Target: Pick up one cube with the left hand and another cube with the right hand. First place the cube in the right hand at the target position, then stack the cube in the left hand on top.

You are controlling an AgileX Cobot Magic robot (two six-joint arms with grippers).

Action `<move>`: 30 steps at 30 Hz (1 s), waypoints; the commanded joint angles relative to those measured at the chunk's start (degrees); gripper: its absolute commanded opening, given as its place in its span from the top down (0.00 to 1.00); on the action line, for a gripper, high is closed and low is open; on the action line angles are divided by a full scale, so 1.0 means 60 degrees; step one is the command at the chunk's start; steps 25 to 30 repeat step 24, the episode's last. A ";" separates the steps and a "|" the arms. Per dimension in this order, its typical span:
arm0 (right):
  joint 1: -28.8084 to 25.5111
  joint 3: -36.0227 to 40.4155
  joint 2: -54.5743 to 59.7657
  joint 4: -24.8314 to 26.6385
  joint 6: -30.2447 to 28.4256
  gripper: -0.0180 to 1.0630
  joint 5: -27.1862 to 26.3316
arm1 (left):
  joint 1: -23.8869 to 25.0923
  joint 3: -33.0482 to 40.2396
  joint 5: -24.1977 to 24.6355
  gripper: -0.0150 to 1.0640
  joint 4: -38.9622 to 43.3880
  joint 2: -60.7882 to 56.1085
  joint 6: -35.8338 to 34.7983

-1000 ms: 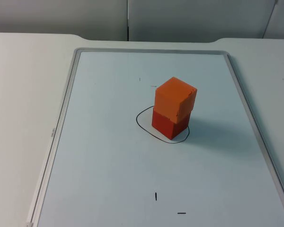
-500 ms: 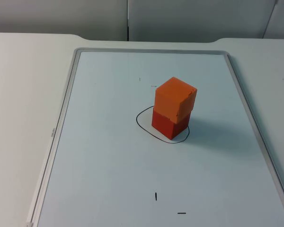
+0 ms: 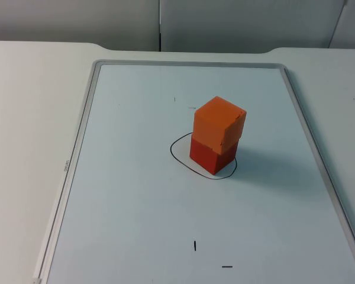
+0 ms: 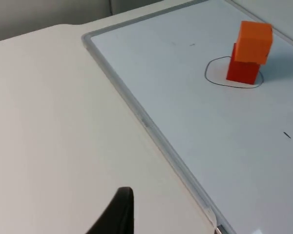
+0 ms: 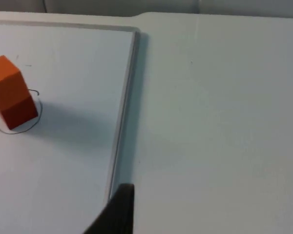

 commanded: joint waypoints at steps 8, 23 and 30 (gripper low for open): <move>-0.0354 0.0081 -0.0022 -0.0065 0.0000 0.01 -0.0090 | 0.1754 0.0073 -0.0121 0.01 -0.0059 -0.0037 -0.0003; -0.0354 0.0081 -0.0022 -0.0065 0.0000 0.01 -0.0090 | 0.4516 0.0073 -0.0121 0.01 -0.0059 -0.0037 -0.0003; -0.0354 0.0081 -0.0022 -0.0065 0.0000 0.01 -0.0090 | 0.4667 0.0073 -0.0121 0.01 -0.0059 -0.0037 -0.0003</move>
